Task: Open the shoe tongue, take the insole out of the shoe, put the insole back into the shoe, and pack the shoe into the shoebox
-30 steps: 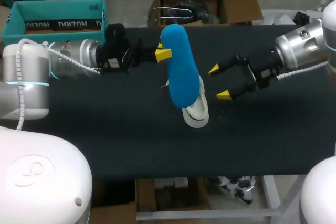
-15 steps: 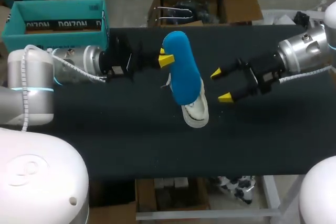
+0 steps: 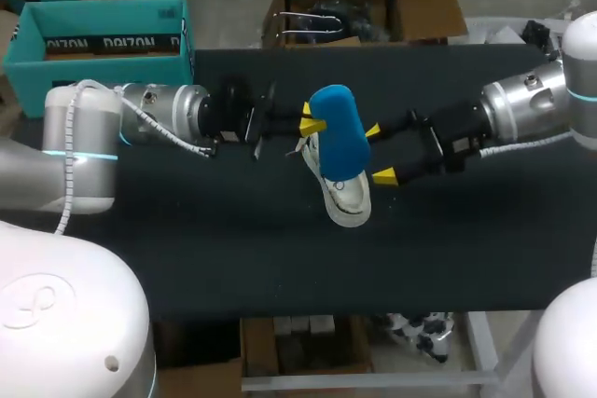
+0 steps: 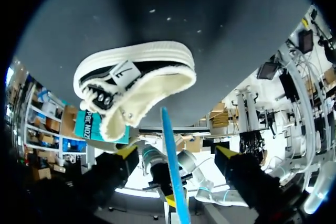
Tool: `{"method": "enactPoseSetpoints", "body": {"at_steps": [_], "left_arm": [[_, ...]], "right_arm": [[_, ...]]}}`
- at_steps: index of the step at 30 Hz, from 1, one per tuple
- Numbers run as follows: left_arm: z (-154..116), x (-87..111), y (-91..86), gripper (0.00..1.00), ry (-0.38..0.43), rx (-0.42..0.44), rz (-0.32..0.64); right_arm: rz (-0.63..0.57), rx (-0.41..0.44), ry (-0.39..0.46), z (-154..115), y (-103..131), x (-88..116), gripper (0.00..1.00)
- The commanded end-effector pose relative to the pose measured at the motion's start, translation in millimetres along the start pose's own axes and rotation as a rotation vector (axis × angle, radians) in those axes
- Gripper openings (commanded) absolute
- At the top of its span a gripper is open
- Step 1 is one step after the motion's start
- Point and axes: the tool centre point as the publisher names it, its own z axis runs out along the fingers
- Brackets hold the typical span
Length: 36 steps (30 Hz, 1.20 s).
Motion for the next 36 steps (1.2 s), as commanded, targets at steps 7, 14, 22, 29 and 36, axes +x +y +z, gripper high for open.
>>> {"method": "enactPoseSetpoints", "body": {"at_steps": [7,14,22,29,36], "left_arm": [[4.5,-6.1,7.8,0.00,0.050,-0.024,0.023],[4.9,-6.3,11.5,0.00,0.064,-0.036,0.025],[3.1,-6.5,17.2,0.00,0.068,-0.034,0.020],[2.1,-6.4,23.7,0.00,0.068,-0.038,0.018],[2.3,-8.1,26.7,0.00,0.062,-0.031,0.013]], "right_arm": [[-0.025,0.057,0.007,14.2,15.3,14.4,0.58],[-0.047,0.069,0.026,14.8,15.1,15.3,0.49],[-0.073,0.083,0.035,14.9,10.8,15.6,0.45],[-0.097,0.100,0.034,14.5,8.9,19.1,0.25],[-0.115,0.121,0.026,15.6,11.1,20.4,0.00]]}}
